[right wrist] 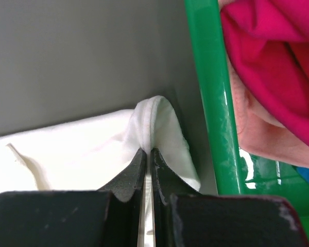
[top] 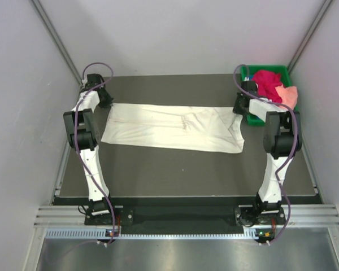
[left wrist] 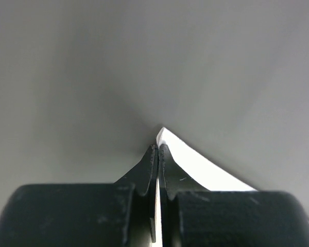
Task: Fold and stack the t-shirts
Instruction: Fold the tshirt
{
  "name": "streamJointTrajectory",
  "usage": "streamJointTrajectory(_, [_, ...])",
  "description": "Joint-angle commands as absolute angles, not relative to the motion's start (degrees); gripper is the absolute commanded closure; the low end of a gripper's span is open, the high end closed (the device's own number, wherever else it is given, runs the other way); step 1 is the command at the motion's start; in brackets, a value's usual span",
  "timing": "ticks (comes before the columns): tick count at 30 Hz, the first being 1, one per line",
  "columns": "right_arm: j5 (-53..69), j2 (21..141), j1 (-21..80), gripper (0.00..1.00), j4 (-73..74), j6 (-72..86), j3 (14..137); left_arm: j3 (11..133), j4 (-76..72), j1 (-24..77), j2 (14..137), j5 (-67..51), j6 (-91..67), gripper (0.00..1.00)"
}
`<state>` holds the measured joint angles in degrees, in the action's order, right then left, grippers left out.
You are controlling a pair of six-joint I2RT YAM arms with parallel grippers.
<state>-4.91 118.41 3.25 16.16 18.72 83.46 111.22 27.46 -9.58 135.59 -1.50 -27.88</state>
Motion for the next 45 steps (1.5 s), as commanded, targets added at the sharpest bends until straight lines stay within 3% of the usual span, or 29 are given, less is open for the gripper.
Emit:
streamJointTrajectory(1, [-6.2, 118.9, 2.4, 1.0, 15.4, 21.4, 86.4, 111.1, 31.5, -13.0, 136.2, 9.7, -27.9, 1.0])
streamJointTrajectory(16, [-5.8, 119.7, 2.4, 1.0, 14.7, 27.9, 85.5, 107.3, 33.1, -14.3, 134.3, 15.3, -29.8, 1.0])
streamJointTrajectory(21, [-3.5, 121.7, 2.7, 0.92, 13.7, 28.5, 88.4, 106.9, 33.9, -14.7, 133.8, 16.2, -29.7, 1.0])
streamJointTrajectory(30, [-0.2, 130.2, 4.0, 0.98, 12.7, 28.1, 100.4, 105.0, 35.0, -15.7, 132.5, 17.8, -28.8, 1.0])
streamJointTrajectory(36, [5.4, 140.5, 5.2, 0.98, 14.5, 27.7, 116.2, 100.9, 34.5, -15.7, 129.6, 19.7, -29.8, 1.0])
streamJointTrajectory(37, [5.7, 142.5, 5.4, 0.98, 14.1, 27.6, 119.7, 100.8, 34.7, -15.9, 129.4, 20.3, -29.8, 0.97])
streamJointTrajectory(38, [6.6, 143.4, 5.8, 0.97, 13.7, 27.3, 121.4, 100.9, 35.1, -15.8, 129.4, 20.5, -29.7, 0.83])
streamJointTrajectory(41, [9.0, 146.2, 6.2, 0.9, 13.5, 27.2, 127.3, 101.9, 37.2, -15.9, 128.8, 21.5, -29.5, 0.61])
streamJointTrajectory(43, [9.6, 145.6, 6.4, 0.82, 14.2, 27.3, 129.1, 101.9, 37.1, -16.0, 127.2, 22.2, -28.4, 0.57])
streamJointTrajectory(45, [9.0, 143.3, 6.7, 0.67, 14.8, 27.4, 128.3, 102.5, 37.6, -15.4, 125.8, 23.2, -27.3, 0.54])
